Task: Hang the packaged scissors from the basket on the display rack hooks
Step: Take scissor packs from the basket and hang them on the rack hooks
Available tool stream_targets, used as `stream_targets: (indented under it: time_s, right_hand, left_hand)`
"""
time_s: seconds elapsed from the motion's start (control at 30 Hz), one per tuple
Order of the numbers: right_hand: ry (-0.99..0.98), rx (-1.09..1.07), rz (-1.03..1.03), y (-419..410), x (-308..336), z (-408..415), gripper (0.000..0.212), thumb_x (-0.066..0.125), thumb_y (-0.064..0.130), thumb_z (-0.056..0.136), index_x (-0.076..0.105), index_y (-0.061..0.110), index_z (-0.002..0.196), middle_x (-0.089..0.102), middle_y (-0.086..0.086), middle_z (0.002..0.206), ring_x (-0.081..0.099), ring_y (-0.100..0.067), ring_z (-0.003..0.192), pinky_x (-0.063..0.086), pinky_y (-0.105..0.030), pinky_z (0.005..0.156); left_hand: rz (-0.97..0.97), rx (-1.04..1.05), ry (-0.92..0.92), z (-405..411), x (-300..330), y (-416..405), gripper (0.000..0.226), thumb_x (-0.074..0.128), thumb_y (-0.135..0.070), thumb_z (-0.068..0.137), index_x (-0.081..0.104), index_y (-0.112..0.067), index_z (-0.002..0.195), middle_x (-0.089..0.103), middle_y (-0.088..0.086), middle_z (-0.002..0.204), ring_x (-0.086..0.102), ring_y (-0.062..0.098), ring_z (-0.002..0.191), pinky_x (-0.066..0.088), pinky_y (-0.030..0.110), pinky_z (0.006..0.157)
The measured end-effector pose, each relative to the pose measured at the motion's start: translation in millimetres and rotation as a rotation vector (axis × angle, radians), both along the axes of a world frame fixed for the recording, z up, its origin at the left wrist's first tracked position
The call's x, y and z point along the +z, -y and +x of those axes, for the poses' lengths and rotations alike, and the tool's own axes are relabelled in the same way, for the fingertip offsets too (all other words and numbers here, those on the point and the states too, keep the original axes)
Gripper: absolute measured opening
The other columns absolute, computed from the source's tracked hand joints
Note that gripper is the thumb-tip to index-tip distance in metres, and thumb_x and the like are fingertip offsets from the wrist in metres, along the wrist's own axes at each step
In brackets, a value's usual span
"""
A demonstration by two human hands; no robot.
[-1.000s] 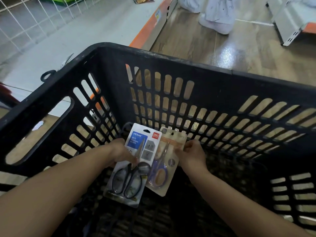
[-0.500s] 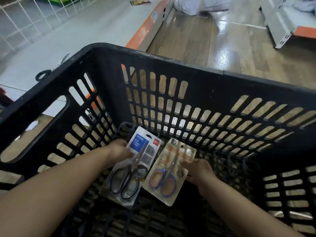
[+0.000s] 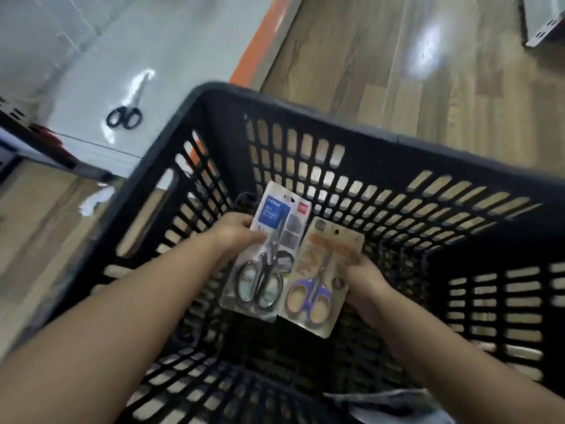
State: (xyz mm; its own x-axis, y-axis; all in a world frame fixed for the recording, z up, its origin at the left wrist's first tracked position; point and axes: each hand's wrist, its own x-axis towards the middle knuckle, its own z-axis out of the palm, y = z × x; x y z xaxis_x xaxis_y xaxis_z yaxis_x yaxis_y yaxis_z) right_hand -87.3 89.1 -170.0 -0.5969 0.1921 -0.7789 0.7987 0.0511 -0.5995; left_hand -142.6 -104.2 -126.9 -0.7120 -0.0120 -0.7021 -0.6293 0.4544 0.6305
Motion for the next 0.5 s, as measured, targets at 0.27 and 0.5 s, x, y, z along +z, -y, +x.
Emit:
stream_targets:
  time_s: [0.27, 0.5]
  right_hand:
    - [-0.045, 0.071, -0.104, 43, 247, -30, 0.025, 0.046, 0.003, 0.093, 0.067, 0.015, 0.087, 0.073, -0.004, 0.075, 0.068, -0.027, 0.081, 0.054, -0.039, 0.073]
    - [-0.376, 0.344, -0.174, 115, 554, -78, 0.030, 0.040, -0.008, 0.093, 0.058, 0.011, 0.078, 0.064, 0.001, 0.066, 0.057, -0.015, 0.065, 0.045, -0.031, 0.066]
  left_hand:
    - [0.170, 0.391, 0.010, 29, 219, 43, 0.009, 0.055, -0.011, 0.094, 0.061, -0.008, 0.088, 0.065, 0.013, 0.083, 0.060, 0.022, 0.070, 0.048, 0.028, 0.061]
    - [0.226, 0.741, -0.213, 47, 508, 101, 0.009, 0.062, -0.005, 0.088, 0.059, -0.008, 0.081, 0.065, 0.008, 0.071, 0.061, 0.017, 0.056, 0.051, 0.028, 0.060]
